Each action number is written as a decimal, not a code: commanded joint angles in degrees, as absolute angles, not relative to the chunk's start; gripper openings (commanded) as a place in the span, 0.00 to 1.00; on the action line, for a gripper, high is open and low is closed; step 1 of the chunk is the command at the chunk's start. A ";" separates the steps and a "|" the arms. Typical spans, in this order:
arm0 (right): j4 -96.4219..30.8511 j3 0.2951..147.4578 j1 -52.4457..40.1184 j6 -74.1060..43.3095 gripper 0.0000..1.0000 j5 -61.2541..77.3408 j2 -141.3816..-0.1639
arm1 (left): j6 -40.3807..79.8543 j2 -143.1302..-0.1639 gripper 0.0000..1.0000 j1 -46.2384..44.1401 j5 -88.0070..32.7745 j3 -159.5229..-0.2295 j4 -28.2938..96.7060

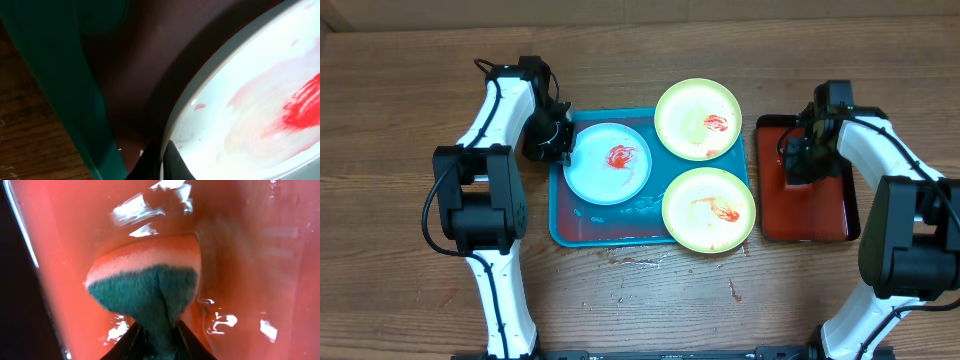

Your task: Clean dirty plates on tray and stack at the side

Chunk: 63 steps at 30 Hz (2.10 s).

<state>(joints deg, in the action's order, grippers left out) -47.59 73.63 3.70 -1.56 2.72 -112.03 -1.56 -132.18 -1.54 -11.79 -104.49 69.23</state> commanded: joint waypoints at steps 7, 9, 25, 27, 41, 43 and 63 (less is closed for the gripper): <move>-46.17 69.04 3.84 -2.98 0.04 3.14 -112.20 | -0.25 -133.78 0.04 -2.39 -10.59 -103.61 68.53; -46.65 69.60 3.84 -3.68 0.04 4.10 -112.18 | -0.25 -133.78 0.04 -2.39 -10.59 -103.61 68.53; -62.83 84.51 3.81 -8.23 0.04 8.64 -104.88 | -0.32 -133.78 0.04 -2.55 -10.57 -103.61 68.47; -64.03 84.49 3.81 -9.26 0.04 5.91 -104.90 | -0.51 -133.78 0.05 -2.55 -10.57 -103.61 68.31; -57.41 73.43 0.80 -10.72 0.04 -4.69 -105.93 | -0.89 -133.78 0.04 -2.57 -10.59 -103.61 67.68; -54.17 71.24 0.73 -10.72 0.04 -4.64 -105.93 | -0.89 -133.78 0.04 -2.57 -10.59 -103.61 67.61; -30.85 49.21 0.73 -18.98 0.04 1.58 -105.93 | -0.86 -133.78 0.04 -2.66 -10.59 -103.61 66.30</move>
<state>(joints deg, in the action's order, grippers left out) -29.08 54.54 1.08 -14.83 -1.76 -101.47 -1.56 -132.18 -1.91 -11.84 -104.49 67.48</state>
